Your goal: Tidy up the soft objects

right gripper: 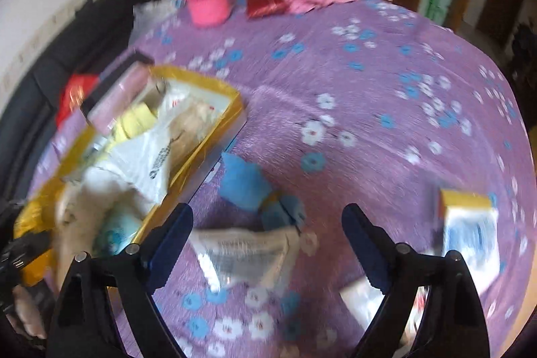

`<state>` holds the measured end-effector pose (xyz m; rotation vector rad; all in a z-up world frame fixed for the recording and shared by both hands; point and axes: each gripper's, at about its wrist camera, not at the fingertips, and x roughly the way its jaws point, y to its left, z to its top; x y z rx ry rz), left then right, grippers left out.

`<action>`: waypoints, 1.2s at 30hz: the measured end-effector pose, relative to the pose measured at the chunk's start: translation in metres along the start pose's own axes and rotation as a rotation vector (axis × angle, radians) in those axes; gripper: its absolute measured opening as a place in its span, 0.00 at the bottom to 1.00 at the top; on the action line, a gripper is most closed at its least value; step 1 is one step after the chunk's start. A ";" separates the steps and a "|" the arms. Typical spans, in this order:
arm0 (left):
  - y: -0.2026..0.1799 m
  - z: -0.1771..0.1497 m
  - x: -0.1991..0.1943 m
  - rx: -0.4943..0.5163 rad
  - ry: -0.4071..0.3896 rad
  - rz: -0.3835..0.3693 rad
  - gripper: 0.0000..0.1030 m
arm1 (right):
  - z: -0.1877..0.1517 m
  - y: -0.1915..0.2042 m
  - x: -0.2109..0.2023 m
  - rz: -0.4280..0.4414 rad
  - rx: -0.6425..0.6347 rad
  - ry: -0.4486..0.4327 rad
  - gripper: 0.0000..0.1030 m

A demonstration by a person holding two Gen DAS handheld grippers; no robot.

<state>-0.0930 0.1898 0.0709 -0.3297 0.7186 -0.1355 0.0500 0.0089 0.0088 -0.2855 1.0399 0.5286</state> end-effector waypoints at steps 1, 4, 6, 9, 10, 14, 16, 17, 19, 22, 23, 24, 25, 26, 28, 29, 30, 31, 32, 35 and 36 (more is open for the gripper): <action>0.003 0.000 -0.001 -0.002 -0.005 0.006 0.45 | 0.001 0.002 0.004 -0.007 -0.017 0.009 0.85; 0.016 0.001 -0.004 -0.026 -0.013 0.019 0.45 | 0.008 0.010 0.025 -0.047 -0.065 0.061 0.78; 0.024 0.001 -0.007 -0.044 -0.017 0.026 0.45 | 0.008 0.010 0.035 -0.062 -0.066 0.089 0.58; 0.027 -0.001 -0.010 -0.058 -0.018 0.020 0.45 | 0.005 0.001 0.037 -0.055 -0.025 0.087 0.34; 0.026 -0.001 -0.012 -0.056 -0.020 0.014 0.45 | 0.003 -0.003 0.033 -0.049 -0.004 0.072 0.32; 0.009 -0.003 -0.021 -0.022 -0.035 -0.016 0.45 | -0.003 -0.021 -0.003 -0.039 0.080 -0.035 0.32; 0.000 -0.004 -0.025 -0.001 -0.038 -0.031 0.45 | -0.010 -0.035 -0.031 -0.040 0.125 -0.100 0.32; -0.007 -0.006 -0.027 0.012 -0.037 -0.042 0.45 | -0.015 -0.043 -0.045 -0.048 0.146 -0.133 0.32; -0.017 -0.009 -0.030 0.033 -0.034 -0.060 0.45 | -0.029 -0.060 -0.072 -0.070 0.193 -0.186 0.32; -0.037 -0.017 -0.033 0.073 -0.024 -0.085 0.45 | -0.059 -0.095 -0.112 -0.127 0.269 -0.254 0.32; -0.045 -0.021 -0.033 0.088 -0.017 -0.094 0.45 | -0.072 -0.106 -0.123 -0.156 0.294 -0.269 0.32; -0.050 -0.024 -0.033 0.100 -0.010 -0.102 0.45 | -0.082 -0.117 -0.132 -0.174 0.315 -0.278 0.32; -0.055 -0.027 -0.033 0.110 -0.004 -0.107 0.45 | -0.099 -0.130 -0.143 -0.192 0.346 -0.286 0.32; -0.063 -0.033 -0.033 0.127 0.008 -0.116 0.45 | -0.116 -0.140 -0.152 -0.203 0.375 -0.290 0.32; -0.073 -0.040 -0.032 0.150 0.024 -0.127 0.45 | -0.143 -0.154 -0.163 -0.216 0.416 -0.287 0.32; -0.079 -0.045 -0.031 0.164 0.036 -0.132 0.45 | -0.159 -0.158 -0.166 -0.222 0.433 -0.281 0.32; -0.085 -0.051 -0.031 0.179 0.049 -0.137 0.45 | -0.178 -0.160 -0.170 -0.226 0.445 -0.275 0.32; -0.091 -0.058 -0.031 0.195 0.062 -0.142 0.45 | -0.191 -0.157 -0.172 -0.228 0.448 -0.271 0.32; -0.096 -0.065 -0.031 0.212 0.076 -0.147 0.45 | -0.203 -0.153 -0.173 -0.226 0.446 -0.267 0.32; -0.105 -0.081 -0.035 0.242 0.103 -0.154 0.45 | -0.233 -0.136 -0.173 -0.190 0.432 -0.252 0.32; -0.107 -0.086 -0.037 0.250 0.111 -0.153 0.45 | -0.242 -0.125 -0.171 -0.165 0.423 -0.246 0.32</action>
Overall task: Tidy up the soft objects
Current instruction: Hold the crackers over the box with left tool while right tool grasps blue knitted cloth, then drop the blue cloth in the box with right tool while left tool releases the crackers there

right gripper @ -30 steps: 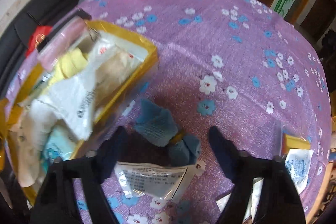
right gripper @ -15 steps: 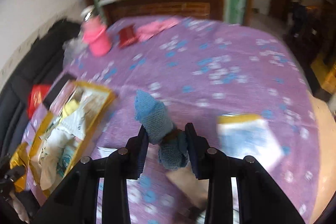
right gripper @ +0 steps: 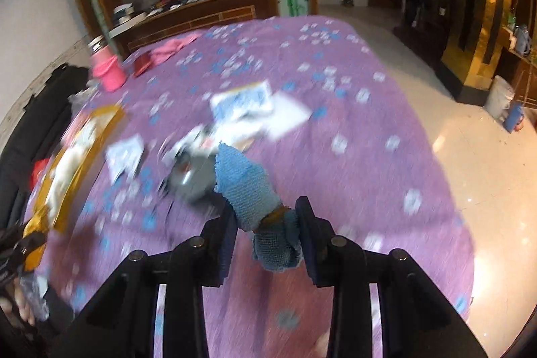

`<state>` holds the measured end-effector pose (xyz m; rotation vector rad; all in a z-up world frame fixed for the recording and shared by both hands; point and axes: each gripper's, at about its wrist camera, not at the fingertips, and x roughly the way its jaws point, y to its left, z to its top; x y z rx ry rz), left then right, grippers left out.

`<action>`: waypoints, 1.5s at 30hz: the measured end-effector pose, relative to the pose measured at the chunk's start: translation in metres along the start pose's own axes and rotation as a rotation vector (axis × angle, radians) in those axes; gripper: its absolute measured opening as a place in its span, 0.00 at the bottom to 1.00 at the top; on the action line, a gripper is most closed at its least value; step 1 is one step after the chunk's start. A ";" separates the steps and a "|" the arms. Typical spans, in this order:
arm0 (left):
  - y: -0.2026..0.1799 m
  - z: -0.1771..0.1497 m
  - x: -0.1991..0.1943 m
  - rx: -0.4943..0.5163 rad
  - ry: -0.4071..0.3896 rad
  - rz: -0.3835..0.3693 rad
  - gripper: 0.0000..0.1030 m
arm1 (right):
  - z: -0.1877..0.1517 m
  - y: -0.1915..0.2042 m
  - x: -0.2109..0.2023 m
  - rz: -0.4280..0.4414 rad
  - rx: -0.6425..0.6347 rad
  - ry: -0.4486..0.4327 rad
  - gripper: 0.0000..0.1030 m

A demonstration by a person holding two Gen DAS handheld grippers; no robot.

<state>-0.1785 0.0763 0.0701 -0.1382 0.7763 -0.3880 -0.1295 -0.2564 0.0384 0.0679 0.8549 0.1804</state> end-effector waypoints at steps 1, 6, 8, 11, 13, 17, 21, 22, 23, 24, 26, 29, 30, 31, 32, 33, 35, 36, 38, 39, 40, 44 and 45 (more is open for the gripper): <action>-0.002 -0.004 -0.002 0.006 0.006 0.001 0.45 | -0.008 0.005 -0.002 0.023 -0.005 0.008 0.32; -0.002 -0.015 -0.023 0.022 -0.012 0.035 0.45 | -0.036 0.046 -0.004 0.157 -0.068 0.050 0.33; 0.005 -0.015 -0.035 0.014 -0.040 0.056 0.45 | -0.038 0.074 -0.001 0.206 -0.115 0.058 0.33; 0.026 -0.012 -0.046 -0.029 -0.070 0.098 0.45 | -0.035 0.110 0.003 0.268 -0.174 0.068 0.33; 0.043 -0.010 -0.052 -0.066 -0.085 0.128 0.45 | -0.032 0.137 0.007 0.299 -0.218 0.074 0.33; 0.079 -0.008 -0.059 -0.132 -0.111 0.192 0.45 | -0.023 0.191 0.019 0.358 -0.288 0.095 0.33; 0.112 -0.009 -0.058 -0.181 -0.120 0.252 0.45 | -0.011 0.230 0.031 0.379 -0.334 0.105 0.33; 0.119 -0.009 -0.057 -0.192 -0.118 0.265 0.45 | -0.009 0.233 0.033 0.382 -0.338 0.107 0.33; 0.125 -0.008 -0.055 -0.205 -0.115 0.276 0.45 | -0.004 0.242 0.037 0.388 -0.341 0.114 0.33; 0.136 -0.009 -0.052 -0.224 -0.110 0.289 0.45 | -0.001 0.248 0.040 0.391 -0.342 0.117 0.33; 0.151 -0.010 -0.048 -0.254 -0.101 0.303 0.45 | 0.006 0.259 0.048 0.394 -0.347 0.126 0.33; 0.169 -0.010 -0.043 -0.281 -0.097 0.313 0.45 | 0.014 0.276 0.057 0.393 -0.362 0.135 0.33; 0.172 -0.009 -0.042 -0.286 -0.096 0.314 0.45 | 0.018 0.284 0.061 0.392 -0.371 0.138 0.33; 0.177 -0.008 -0.040 -0.292 -0.097 0.315 0.45 | 0.020 0.289 0.062 0.391 -0.375 0.139 0.33; 0.182 -0.006 -0.039 -0.299 -0.097 0.318 0.45 | 0.022 0.294 0.064 0.389 -0.380 0.139 0.33; 0.184 -0.006 -0.038 -0.303 -0.098 0.320 0.45 | 0.026 0.300 0.067 0.387 -0.383 0.138 0.33; 0.192 -0.004 -0.036 -0.315 -0.099 0.326 0.45 | 0.031 0.305 0.070 0.387 -0.379 0.135 0.33; 0.197 -0.003 -0.034 -0.320 -0.097 0.331 0.45 | 0.035 0.308 0.072 0.389 -0.373 0.131 0.33; 0.205 -0.003 -0.030 -0.332 -0.090 0.340 0.45 | 0.039 0.310 0.074 0.393 -0.363 0.129 0.33; 0.206 -0.003 -0.028 -0.334 -0.088 0.340 0.45 | 0.041 0.313 0.076 0.396 -0.359 0.130 0.33; 0.209 -0.002 -0.026 -0.335 -0.085 0.338 0.45 | 0.042 0.315 0.078 0.396 -0.359 0.135 0.33; 0.210 0.004 -0.018 -0.323 -0.074 0.328 0.45 | 0.041 0.322 0.090 0.393 -0.360 0.162 0.34; 0.211 0.005 -0.015 -0.324 -0.068 0.328 0.46 | 0.041 0.323 0.094 0.395 -0.354 0.175 0.34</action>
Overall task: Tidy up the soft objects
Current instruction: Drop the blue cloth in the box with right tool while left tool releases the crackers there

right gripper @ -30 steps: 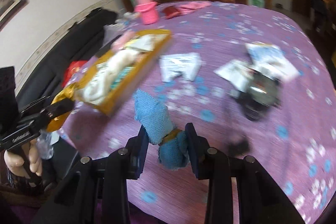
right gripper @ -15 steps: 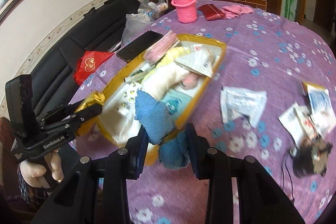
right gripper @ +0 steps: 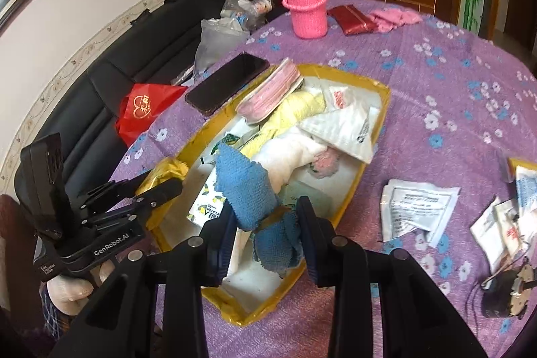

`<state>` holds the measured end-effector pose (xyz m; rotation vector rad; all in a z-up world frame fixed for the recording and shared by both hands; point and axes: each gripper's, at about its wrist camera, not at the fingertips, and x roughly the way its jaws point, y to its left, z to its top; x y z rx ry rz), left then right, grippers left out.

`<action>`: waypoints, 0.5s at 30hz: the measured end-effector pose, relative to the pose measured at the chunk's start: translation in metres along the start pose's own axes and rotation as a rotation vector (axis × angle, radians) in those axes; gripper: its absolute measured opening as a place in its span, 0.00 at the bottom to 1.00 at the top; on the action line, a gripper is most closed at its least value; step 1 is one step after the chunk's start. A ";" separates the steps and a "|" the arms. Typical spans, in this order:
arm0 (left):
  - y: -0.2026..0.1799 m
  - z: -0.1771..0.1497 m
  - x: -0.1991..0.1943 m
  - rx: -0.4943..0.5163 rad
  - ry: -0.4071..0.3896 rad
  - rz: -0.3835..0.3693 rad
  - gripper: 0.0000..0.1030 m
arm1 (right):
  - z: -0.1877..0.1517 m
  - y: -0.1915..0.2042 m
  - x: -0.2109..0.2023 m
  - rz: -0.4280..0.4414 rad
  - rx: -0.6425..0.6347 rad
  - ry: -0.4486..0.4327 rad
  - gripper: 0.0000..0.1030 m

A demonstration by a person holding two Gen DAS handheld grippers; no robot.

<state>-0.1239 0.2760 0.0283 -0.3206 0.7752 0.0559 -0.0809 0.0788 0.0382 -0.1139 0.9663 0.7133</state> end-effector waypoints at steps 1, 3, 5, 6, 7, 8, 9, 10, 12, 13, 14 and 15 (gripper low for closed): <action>-0.001 0.001 0.004 -0.001 0.008 0.004 0.47 | 0.000 -0.001 0.004 0.004 0.010 0.010 0.34; -0.004 0.002 0.009 0.000 0.022 0.012 0.49 | 0.000 -0.003 0.010 0.015 0.031 0.029 0.34; -0.006 0.003 0.014 0.010 0.029 0.022 0.53 | -0.002 -0.006 0.015 0.039 0.056 0.053 0.34; -0.007 0.002 0.013 0.011 0.028 0.014 0.57 | -0.004 -0.007 0.016 0.054 0.068 0.063 0.34; -0.007 0.002 0.012 0.007 0.026 0.003 0.59 | -0.006 -0.007 0.016 0.066 0.075 0.070 0.34; -0.005 0.002 0.009 -0.006 0.019 -0.015 0.61 | -0.009 -0.006 0.016 0.072 0.075 0.076 0.34; -0.003 0.003 0.006 -0.022 0.011 -0.029 0.62 | -0.011 -0.005 0.017 0.076 0.073 0.083 0.34; -0.001 0.003 0.002 -0.037 0.003 -0.041 0.63 | -0.014 -0.004 0.017 0.079 0.068 0.092 0.34; 0.005 0.005 -0.007 -0.070 -0.019 -0.056 0.71 | -0.021 0.001 0.019 0.078 0.053 0.116 0.34; 0.009 0.006 -0.014 -0.089 -0.044 -0.051 0.72 | -0.026 0.003 0.021 0.078 0.042 0.132 0.34; 0.013 0.006 -0.021 -0.106 -0.070 -0.048 0.72 | -0.029 0.006 0.024 0.079 0.035 0.145 0.34; 0.015 0.007 -0.026 -0.117 -0.087 -0.047 0.73 | -0.033 0.009 0.027 0.082 0.023 0.164 0.34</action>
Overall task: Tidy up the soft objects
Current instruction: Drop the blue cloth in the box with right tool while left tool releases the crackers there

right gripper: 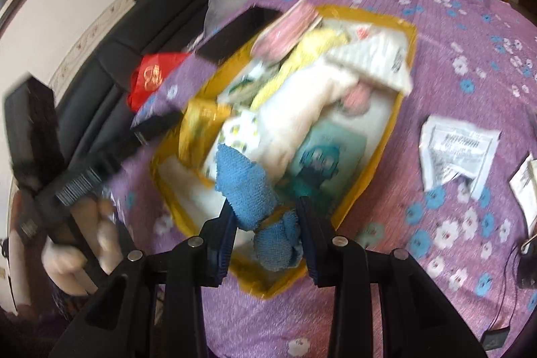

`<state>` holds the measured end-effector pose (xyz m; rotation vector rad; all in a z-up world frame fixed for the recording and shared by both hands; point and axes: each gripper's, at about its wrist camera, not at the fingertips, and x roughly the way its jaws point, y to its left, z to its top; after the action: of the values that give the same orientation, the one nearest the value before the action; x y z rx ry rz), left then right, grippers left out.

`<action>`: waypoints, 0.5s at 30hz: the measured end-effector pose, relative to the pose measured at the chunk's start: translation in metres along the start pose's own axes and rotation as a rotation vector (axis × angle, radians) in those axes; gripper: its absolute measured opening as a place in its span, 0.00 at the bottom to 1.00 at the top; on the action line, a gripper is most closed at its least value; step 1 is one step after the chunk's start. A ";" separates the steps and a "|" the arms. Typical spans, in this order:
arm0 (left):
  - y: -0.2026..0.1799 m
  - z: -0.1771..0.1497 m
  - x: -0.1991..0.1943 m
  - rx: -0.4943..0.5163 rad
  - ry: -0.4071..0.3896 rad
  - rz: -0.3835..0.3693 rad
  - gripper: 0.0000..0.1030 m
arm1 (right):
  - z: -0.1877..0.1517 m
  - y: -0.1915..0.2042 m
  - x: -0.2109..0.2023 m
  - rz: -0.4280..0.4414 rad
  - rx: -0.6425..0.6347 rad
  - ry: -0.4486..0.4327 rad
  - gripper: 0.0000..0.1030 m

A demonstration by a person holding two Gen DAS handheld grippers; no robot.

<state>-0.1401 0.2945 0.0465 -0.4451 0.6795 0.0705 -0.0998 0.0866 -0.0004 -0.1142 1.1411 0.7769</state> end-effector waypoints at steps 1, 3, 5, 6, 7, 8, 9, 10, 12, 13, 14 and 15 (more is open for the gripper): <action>0.002 0.002 -0.003 -0.008 -0.010 0.001 0.73 | -0.001 0.002 0.003 0.002 -0.010 0.011 0.34; 0.006 0.003 -0.009 -0.020 -0.030 0.012 0.73 | -0.002 0.007 0.012 0.006 -0.031 0.033 0.34; 0.005 0.002 -0.013 -0.007 -0.038 0.034 0.73 | -0.002 0.011 0.018 0.003 -0.041 0.043 0.34; 0.004 0.001 -0.014 0.002 -0.040 0.046 0.73 | -0.002 0.014 0.020 -0.001 -0.055 0.044 0.34; 0.003 0.001 -0.014 0.011 -0.041 0.056 0.73 | -0.001 0.016 0.021 -0.002 -0.064 0.045 0.35; 0.001 0.000 -0.014 0.025 -0.043 0.069 0.73 | -0.001 0.018 0.023 -0.004 -0.070 0.048 0.35; -0.001 -0.001 -0.014 0.034 -0.044 0.079 0.73 | -0.001 0.019 0.024 -0.006 -0.074 0.045 0.36; -0.004 -0.001 -0.015 0.047 -0.047 0.096 0.73 | -0.001 0.021 0.023 -0.010 -0.086 0.039 0.39; -0.009 -0.003 -0.016 0.069 -0.052 0.129 0.74 | -0.005 0.027 0.017 -0.030 -0.116 0.010 0.45; -0.013 -0.004 -0.017 0.086 -0.056 0.146 0.74 | -0.006 0.026 0.012 -0.033 -0.122 -0.004 0.49; -0.016 -0.005 -0.017 0.102 -0.060 0.158 0.74 | -0.008 0.026 0.004 -0.032 -0.128 -0.029 0.52; -0.018 -0.006 -0.018 0.109 -0.061 0.162 0.75 | -0.010 0.026 -0.002 -0.030 -0.131 -0.047 0.56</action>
<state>-0.1536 0.2771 0.0606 -0.2813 0.6547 0.1989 -0.1231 0.1002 0.0046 -0.2213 1.0416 0.8239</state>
